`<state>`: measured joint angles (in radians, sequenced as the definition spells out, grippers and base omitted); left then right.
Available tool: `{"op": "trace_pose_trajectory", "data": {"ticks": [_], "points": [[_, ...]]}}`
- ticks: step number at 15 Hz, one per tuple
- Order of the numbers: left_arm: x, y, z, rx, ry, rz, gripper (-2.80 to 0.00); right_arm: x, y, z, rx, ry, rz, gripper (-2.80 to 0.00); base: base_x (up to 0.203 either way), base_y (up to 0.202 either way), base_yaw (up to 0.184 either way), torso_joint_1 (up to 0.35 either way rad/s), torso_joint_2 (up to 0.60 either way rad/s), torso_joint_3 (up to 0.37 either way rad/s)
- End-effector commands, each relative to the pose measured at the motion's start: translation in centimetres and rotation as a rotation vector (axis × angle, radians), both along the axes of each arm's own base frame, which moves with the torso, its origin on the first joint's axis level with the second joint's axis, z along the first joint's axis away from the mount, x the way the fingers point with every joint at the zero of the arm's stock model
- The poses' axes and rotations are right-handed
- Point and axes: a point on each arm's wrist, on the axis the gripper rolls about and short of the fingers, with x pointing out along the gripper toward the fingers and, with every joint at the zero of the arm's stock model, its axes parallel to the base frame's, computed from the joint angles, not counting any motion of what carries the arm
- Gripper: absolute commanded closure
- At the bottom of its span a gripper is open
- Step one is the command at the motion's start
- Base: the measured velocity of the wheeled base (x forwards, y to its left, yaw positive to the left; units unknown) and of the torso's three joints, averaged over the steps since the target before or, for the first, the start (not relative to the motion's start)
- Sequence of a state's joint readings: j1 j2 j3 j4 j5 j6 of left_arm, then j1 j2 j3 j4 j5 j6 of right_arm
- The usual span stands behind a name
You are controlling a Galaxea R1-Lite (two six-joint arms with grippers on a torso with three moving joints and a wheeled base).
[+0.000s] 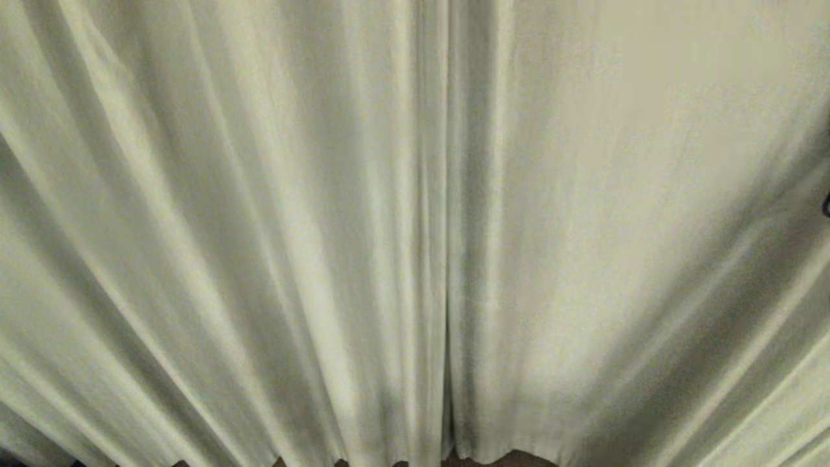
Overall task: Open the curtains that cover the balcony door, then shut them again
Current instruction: Pull the outer curtains open on both sides
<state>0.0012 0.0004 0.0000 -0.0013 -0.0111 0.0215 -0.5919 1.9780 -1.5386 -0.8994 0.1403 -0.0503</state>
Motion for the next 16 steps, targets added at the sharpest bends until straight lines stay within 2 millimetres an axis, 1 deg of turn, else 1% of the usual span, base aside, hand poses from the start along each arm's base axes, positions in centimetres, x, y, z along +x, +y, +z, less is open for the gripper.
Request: {"op": "trace_pose_trajectory", "data": {"ticks": [1, 4, 6, 8, 10, 12, 14, 16], "points": [[0.0, 0.0, 0.0, 0.000, -0.001, 0.000, 0.00, -0.6, -4.2, -1.4, 0.020, 0.004, -0.082, 0.00, 0.000, 0.000, 0.000, 0.000, 0.00, 0.000], [0.0, 0.0, 0.0, 0.000, -0.001, -0.001, 0.00, -1.7, -8.4, -2.8, 0.028, 0.006, -0.169, 0.00, 0.000, 0.000, 0.000, 0.000, 0.00, 0.000], [0.0, 0.0, 0.0, 0.000, -0.001, 0.001, 0.00, -2.3, -10.5, -3.6, 0.032, 0.008, -0.214, 0.00, 0.000, 0.000, 0.000, 0.000, 0.00, 0.000], [0.0, 0.0, 0.0, 0.000, -0.001, 0.000, 0.00, -3.0, -12.1, -4.1, 0.032, 0.007, -0.247, 0.00, 0.000, 0.000, 0.000, 0.000, 0.00, 0.000], [0.0, 0.0, 0.0, 0.000, -0.001, -0.001, 0.00, -3.3, -12.6, -4.3, 0.034, 0.011, -0.259, 0.00, 0.000, 0.000, 0.000, 0.000, 0.00, 0.000], [0.0, 0.0, 0.0, 0.000, -0.001, 0.000, 0.00, -3.4, -12.4, -4.0, 0.030, 0.009, -0.260, 0.00, 0.000, 0.000, 0.000, 0.000, 0.00, 0.000], [0.0, 0.0, 0.0, 0.000, -0.001, 0.001, 0.00, -4.0, -11.7, -2.9, 0.018, -0.005, -0.257, 0.00, 0.000, 0.000, 0.000, 0.000, 0.00, 0.000], [0.0, 0.0, 0.0, 0.000, -0.001, -0.001, 0.00, -5.0, -10.2, -1.3, 0.007, -0.014, -0.247, 0.00, 0.000, 0.000, 0.000, 0.000, 0.00, 0.000]]}}
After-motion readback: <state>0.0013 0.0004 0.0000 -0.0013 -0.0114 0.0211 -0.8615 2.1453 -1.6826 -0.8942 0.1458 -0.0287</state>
